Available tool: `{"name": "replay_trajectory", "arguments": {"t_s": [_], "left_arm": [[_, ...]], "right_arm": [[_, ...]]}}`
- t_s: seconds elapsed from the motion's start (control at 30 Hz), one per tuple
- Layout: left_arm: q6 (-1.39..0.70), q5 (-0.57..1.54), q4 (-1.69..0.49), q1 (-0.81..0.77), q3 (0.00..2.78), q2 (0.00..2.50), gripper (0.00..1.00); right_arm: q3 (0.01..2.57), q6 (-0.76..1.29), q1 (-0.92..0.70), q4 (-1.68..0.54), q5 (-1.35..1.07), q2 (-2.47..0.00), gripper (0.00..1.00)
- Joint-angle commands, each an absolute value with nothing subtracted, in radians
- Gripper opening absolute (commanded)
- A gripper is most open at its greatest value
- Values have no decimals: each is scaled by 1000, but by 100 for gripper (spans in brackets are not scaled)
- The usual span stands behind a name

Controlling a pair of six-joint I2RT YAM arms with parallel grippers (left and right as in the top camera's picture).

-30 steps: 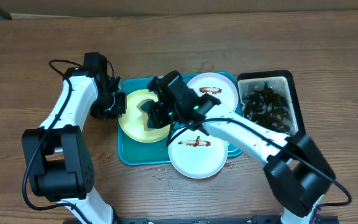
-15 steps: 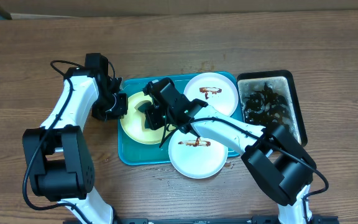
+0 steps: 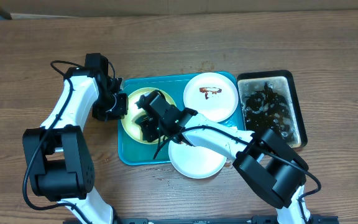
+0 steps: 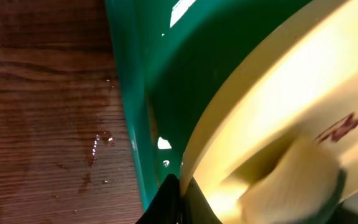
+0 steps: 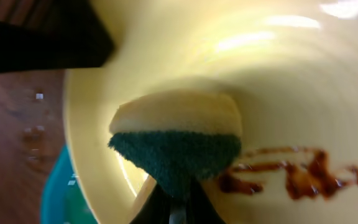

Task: Clean dirty plates on tray and stack at the side
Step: 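Scrub the yellow plate with the sponge while the left gripper holds it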

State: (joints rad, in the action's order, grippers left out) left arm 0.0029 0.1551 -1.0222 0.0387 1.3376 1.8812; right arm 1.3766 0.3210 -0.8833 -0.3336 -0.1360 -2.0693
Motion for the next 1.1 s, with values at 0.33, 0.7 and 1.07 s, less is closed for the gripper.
{"name": "replay_trajectory", "arguments": {"t_s": [0.33,0.7,1.07], "left_arm": [[12,184,-1077,31,1355,1860,4],[12,184,-1101,29,1355,1860,4],[15,184,-1103,29,1355,1860,4]], "right_arm": [[1398,374,-826,-371,67,-2083,4],[1491,361,-822,-337,270,-2082,4],[1494,201,-822,-451,135,-2083,4]]}}
